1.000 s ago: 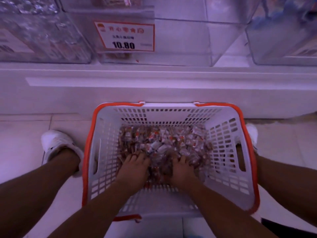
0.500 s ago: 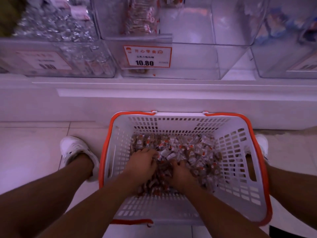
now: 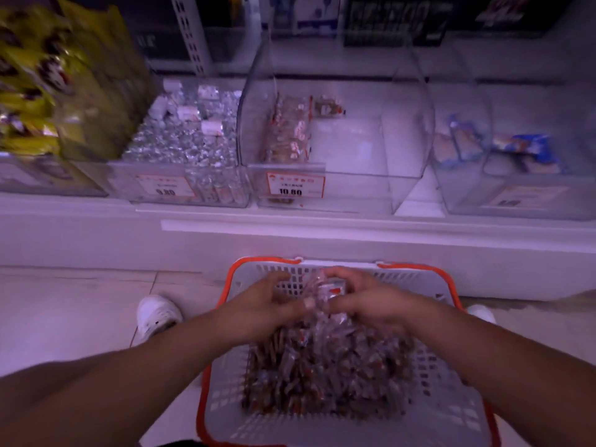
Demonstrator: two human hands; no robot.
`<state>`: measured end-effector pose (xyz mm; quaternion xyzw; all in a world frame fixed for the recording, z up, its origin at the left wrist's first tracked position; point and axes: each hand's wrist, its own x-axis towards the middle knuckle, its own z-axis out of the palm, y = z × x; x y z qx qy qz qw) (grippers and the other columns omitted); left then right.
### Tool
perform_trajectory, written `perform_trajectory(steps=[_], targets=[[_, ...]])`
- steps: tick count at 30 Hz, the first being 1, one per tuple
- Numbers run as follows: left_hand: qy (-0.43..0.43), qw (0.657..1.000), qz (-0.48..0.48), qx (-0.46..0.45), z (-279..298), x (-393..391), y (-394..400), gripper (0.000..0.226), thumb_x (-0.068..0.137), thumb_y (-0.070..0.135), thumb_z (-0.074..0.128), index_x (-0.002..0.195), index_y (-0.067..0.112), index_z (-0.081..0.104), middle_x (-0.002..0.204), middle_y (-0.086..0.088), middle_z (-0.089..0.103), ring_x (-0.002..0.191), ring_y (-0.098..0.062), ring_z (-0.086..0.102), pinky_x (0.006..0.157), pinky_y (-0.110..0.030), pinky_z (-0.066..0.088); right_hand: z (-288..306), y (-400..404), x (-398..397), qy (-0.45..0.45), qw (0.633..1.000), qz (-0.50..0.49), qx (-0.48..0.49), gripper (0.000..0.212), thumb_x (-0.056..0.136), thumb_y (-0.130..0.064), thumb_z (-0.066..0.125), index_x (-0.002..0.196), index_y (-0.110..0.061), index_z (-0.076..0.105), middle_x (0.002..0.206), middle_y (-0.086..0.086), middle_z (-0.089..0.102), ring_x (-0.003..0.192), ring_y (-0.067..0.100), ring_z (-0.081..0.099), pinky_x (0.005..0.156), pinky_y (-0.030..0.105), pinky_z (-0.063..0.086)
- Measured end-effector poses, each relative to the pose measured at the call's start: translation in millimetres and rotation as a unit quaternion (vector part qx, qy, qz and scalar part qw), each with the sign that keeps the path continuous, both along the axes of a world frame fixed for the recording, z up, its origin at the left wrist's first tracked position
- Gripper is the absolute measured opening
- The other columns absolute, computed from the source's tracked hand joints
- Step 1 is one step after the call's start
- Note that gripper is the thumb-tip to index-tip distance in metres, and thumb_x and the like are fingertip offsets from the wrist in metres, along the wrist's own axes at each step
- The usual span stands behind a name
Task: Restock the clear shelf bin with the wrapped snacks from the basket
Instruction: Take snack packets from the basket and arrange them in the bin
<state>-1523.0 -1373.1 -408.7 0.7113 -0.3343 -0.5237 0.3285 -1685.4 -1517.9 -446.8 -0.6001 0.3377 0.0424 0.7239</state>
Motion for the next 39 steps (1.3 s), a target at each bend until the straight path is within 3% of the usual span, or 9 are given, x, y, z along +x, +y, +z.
perform_trajectory(steps=[5, 11, 16, 19, 24, 29, 32, 34, 39], targets=[[0.323, 0.927, 0.149, -0.117, 43, -41, -23, 0.045, 0.088, 0.036, 0.067, 0.131, 0.025, 0.059, 0.121, -0.011, 0.071, 0.105, -0.035, 0.07, 0.084, -0.056, 0.058, 93, 24, -8, -0.164, 0.982, -0.09, 0.006, 0.056, 0.089, 0.008, 0.062, 0.136, -0.022, 0.053, 0.125, 0.013, 0.068, 0.112, 0.027, 0.066, 0.099, 0.046, 0.052], [0.366, 0.904, 0.16, -0.151, 48, -39, -35, 0.049, 0.082, 0.005, 0.066, 0.129, 0.017, 0.059, 0.065, -0.003, 0.07, 0.05, -0.015, 0.065, 0.054, -0.034, 0.058, 101, 29, -13, -0.216, 0.947, -0.212, 0.112, 0.053, 0.085, -0.004, 0.062, 0.133, -0.026, 0.057, 0.122, 0.013, 0.07, 0.109, 0.031, 0.068, 0.084, 0.048, 0.059], [0.204, 0.936, 0.274, -0.079, 35, -21, -41, 0.046, 0.066, 0.012, 0.065, 0.111, 0.02, 0.062, 0.068, -0.014, 0.052, 0.059, -0.025, 0.049, 0.051, -0.03, 0.035, 97, 10, -10, -0.167, 0.945, -0.254, 0.12, 0.061, 0.072, -0.015, 0.072, 0.129, -0.031, 0.06, 0.115, 0.013, 0.072, 0.103, 0.029, 0.07, 0.078, 0.043, 0.059], [0.267, 0.906, 0.318, -0.083, 37, -24, -44, 0.015, 0.077, 0.022, 0.049, 0.088, 0.014, 0.056, 0.062, -0.008, 0.037, 0.049, -0.02, 0.032, 0.044, -0.023, 0.026, 100, 1, -5, -0.166, 0.941, -0.235, 0.179, 0.049, 0.073, -0.013, 0.07, 0.122, -0.008, 0.068, 0.114, 0.023, 0.07, 0.093, 0.033, 0.07, 0.065, 0.04, 0.061], [0.352, 0.879, 0.306, -0.1, 31, -25, -61, 0.049, 0.082, 0.025, 0.043, 0.111, -0.003, 0.071, 0.1, -0.031, 0.06, 0.071, -0.035, 0.054, 0.062, -0.035, 0.039, 99, 4, 3, -0.186, 0.936, -0.206, 0.218, 0.037, 0.081, -0.013, 0.064, 0.109, 0.01, 0.069, 0.093, 0.023, 0.07, 0.068, 0.025, 0.069, 0.055, 0.034, 0.056], [0.416, 0.867, 0.242, -0.127, 30, -19, -58, 0.035, 0.081, 0.03, 0.048, 0.079, 0.011, 0.078, 0.082, -0.017, 0.074, 0.064, -0.027, 0.069, 0.058, -0.029, 0.056, 89, 20, 8, -0.191, 0.928, -0.222, 0.23, 0.031, 0.089, -0.007, 0.058, 0.113, 0.011, 0.065, 0.101, 0.025, 0.071, 0.077, 0.03, 0.071, 0.06, 0.033, 0.058], [0.377, 0.889, 0.235, -0.106, 30, -23, -54, 0.028, 0.082, 0.023, 0.068, 0.106, 0.011, 0.075, 0.104, -0.015, 0.075, 0.089, -0.029, 0.071, 0.081, -0.035, 0.054, 82, 29, 13, -0.205, 0.923, -0.224, 0.235, 0.034, 0.094, -0.006, 0.052, 0.124, 0.006, 0.061, 0.121, 0.024, 0.067, 0.112, 0.036, 0.066, 0.086, 0.041, 0.057], [0.363, 0.885, 0.265, -0.12, 30, -25, -53, 0.043, 0.076, 0.011, 0.071, 0.119, 0.008, 0.069, 0.104, -0.014, 0.075, 0.085, -0.026, 0.073, 0.075, -0.032, 0.059, 80, 30, 14, -0.208, 0.921, -0.218, 0.246, 0.036, 0.095, -0.006, 0.05, 0.128, 0.005, 0.058, 0.126, 0.024, 0.065, 0.119, 0.037, 0.062, 0.093, 0.044, 0.056], [0.38, 0.872, 0.274, -0.138, 36, -21, -48, 0.042, 0.081, 0.011, 0.066, 0.122, 0.0, 0.065, 0.103, -0.017, 0.074, 0.076, -0.024, 0.073, 0.06, -0.029, 0.058, 78, 19, 13, -0.17, 0.96, -0.194, 0.11, 0.034, 0.083, -0.016, 0.068, 0.112, 0.001, 0.068, 0.104, 0.019, 0.073, 0.093, 0.028, 0.071, 0.078, 0.035, 0.058]])
